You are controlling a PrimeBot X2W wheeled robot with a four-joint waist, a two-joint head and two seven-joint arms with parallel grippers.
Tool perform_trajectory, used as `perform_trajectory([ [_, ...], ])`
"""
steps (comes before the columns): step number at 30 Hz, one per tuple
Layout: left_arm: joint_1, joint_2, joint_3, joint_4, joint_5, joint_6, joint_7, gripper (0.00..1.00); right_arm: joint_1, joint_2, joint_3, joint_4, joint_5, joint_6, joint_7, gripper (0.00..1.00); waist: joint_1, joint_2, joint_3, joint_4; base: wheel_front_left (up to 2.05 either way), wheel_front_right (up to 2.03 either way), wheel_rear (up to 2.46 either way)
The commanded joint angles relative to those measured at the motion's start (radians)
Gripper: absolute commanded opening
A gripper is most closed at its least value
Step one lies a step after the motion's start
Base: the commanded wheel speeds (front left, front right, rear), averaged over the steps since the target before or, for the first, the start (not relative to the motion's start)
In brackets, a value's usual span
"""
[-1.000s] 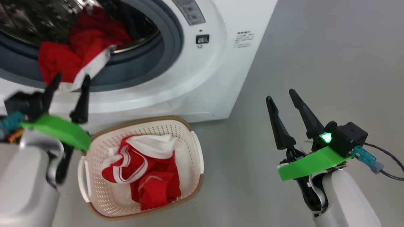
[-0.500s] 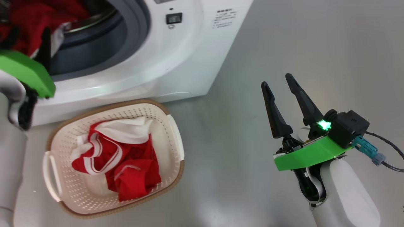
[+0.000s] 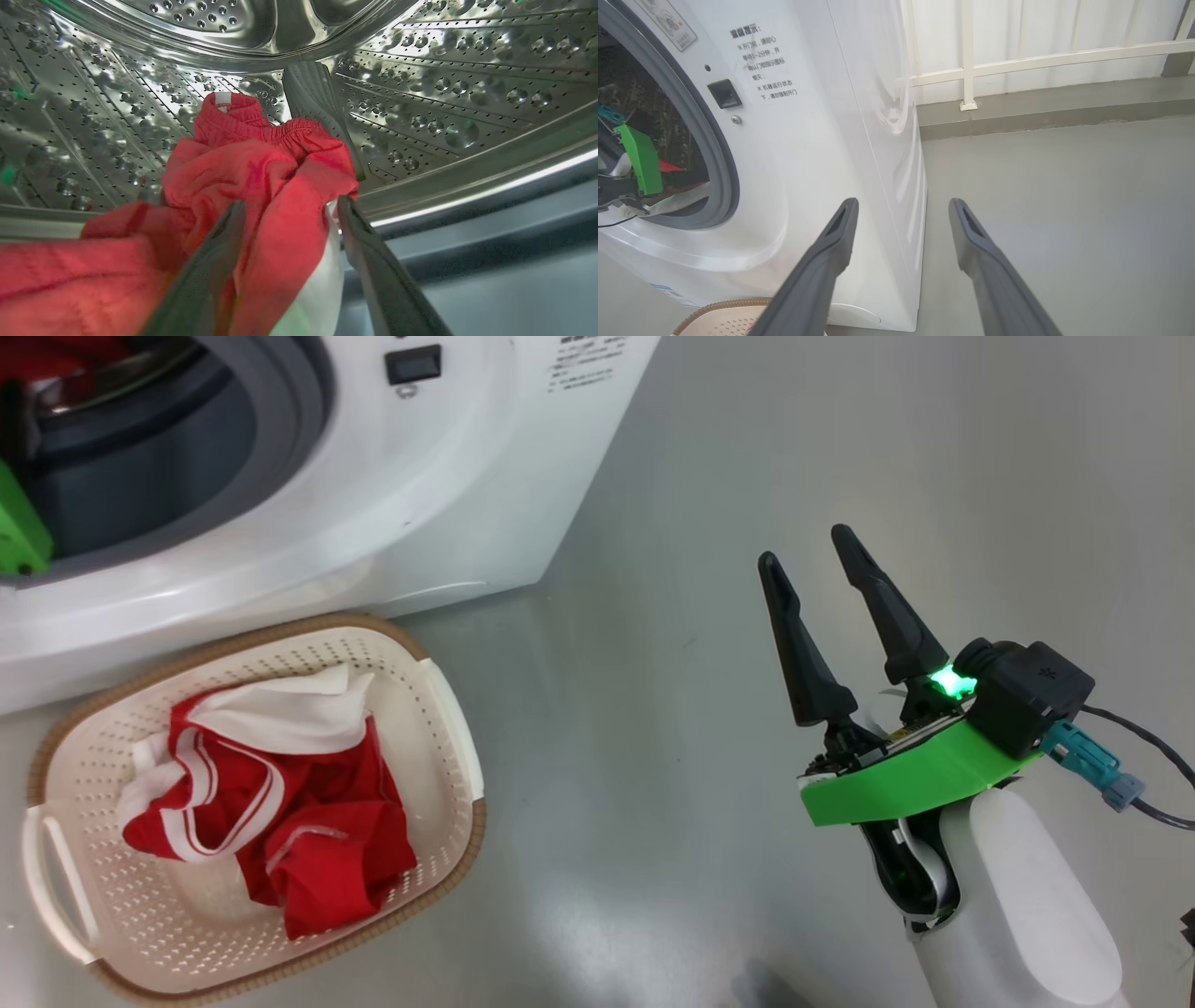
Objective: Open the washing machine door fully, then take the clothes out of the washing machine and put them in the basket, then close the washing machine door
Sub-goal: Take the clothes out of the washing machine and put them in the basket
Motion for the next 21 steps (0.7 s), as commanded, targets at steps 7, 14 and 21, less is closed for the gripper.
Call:
perform_trajectory([
  [7, -0.052, 0.048, -0.013, 0.08, 0.021, 0.009, 0.024, 1.0, 0.013, 0.011, 0.024, -0.031, 0.03, 0.002, -0.005, 1.0, 0.0, 0.0, 0.012, -0.02, 0.0, 0.0, 0.0],
  [14, -0.07, 0.029, -0.073, 0.12, 0.065, 0.01, 0.028, 0.0, 0.011, 0.011, 0.021, -0.027, 0.033, 0.002, -0.005, 1.0, 0.0, 0.0, 0.008, -0.015, 0.0, 0.0, 0.0],
  [21, -0.083, 0.032, -0.102, 0.139, 0.086, 0.016, 0.002, 0.0, 0.008, 0.011, 0.024, -0.017, 0.04, 0.002, -0.005, 1.0, 0.0, 0.0, -0.01, -0.013, 0.0, 0.0, 0.0],
])
